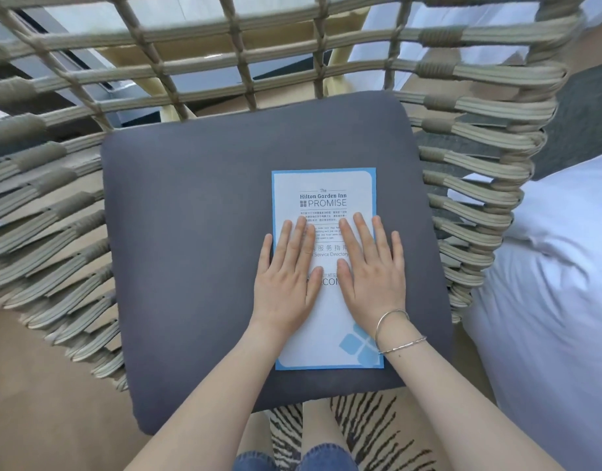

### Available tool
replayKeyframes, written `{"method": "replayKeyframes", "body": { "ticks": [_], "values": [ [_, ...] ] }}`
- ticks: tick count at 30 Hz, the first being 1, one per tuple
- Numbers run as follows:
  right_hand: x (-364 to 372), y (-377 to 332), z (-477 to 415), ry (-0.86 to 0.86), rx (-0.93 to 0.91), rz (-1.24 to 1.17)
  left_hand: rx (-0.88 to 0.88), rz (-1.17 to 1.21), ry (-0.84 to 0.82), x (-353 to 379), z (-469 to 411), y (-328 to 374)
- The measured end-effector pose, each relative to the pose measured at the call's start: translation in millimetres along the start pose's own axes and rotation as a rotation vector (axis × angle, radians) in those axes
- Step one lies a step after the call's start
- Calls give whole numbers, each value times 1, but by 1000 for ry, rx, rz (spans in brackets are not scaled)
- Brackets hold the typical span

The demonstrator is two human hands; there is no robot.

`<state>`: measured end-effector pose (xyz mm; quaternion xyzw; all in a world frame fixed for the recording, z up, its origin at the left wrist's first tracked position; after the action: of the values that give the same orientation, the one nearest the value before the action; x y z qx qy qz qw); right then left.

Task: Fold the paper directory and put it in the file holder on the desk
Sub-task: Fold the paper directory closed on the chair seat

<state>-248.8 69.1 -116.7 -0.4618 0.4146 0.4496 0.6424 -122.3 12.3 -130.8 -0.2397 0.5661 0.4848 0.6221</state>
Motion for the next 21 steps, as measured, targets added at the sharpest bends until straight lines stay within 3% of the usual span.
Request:
{"method": "replayKeyframes", "body": {
  "ticks": [9, 21],
  "values": [
    [-50, -12, -50, 141, -36, -102, 31, 18, 125, -55, -45, 9],
    [-3, -5, -91, 76, -136, 8, 93, 9, 93, -19, -81, -10]
  ]
}}
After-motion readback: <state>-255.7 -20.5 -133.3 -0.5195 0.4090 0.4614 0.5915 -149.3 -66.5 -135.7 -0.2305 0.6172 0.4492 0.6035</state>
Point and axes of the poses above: each hand's wrist, its own z-axis away from the middle knuckle, its own x-axis out of the palm, y = z × x, the point moved 6 cm from there along -z, towards the middle knuckle, and after that the axes turned 13 degrees about -x, right-handed, at the moved point
